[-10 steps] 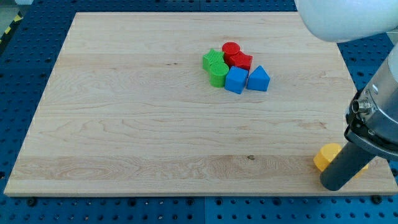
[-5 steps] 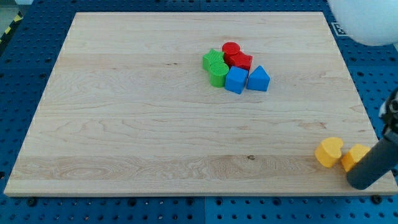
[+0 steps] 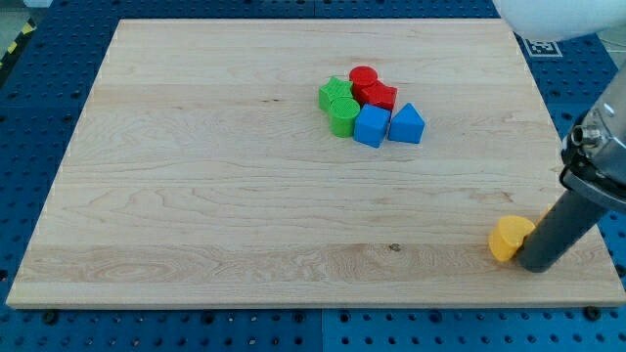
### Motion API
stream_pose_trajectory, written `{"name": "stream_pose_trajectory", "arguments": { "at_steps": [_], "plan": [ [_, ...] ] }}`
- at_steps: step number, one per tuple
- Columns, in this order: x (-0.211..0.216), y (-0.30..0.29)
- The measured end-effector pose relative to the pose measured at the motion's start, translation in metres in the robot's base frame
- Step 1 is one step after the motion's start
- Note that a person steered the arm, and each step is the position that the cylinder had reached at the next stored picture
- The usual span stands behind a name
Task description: Place the yellow heart right to the blue triangle
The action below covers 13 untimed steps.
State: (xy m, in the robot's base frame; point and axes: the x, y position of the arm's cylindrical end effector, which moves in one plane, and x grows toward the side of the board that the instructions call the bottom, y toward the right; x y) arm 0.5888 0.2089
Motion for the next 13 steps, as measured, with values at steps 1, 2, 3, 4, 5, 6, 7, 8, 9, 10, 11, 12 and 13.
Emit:
{"name": "stream_pose_trajectory", "arguments": {
  "at_steps": [1, 2, 3, 4, 5, 6, 7, 8, 9, 10, 11, 12, 13],
  "plan": [
    [-0.016, -0.027],
    [-0.037, -0.029],
    [-0.037, -0.039],
    [-0.04, -0.054],
    [-0.046, -0.054],
    [-0.057, -0.063],
    [-0.077, -0.054],
    [-0.083, -0.042],
    [-0.081, -0.042],
    [-0.08, -0.037],
    [-0.08, -0.036],
    [-0.082, -0.03],
    [-0.102, -0.029]
  ]
}}
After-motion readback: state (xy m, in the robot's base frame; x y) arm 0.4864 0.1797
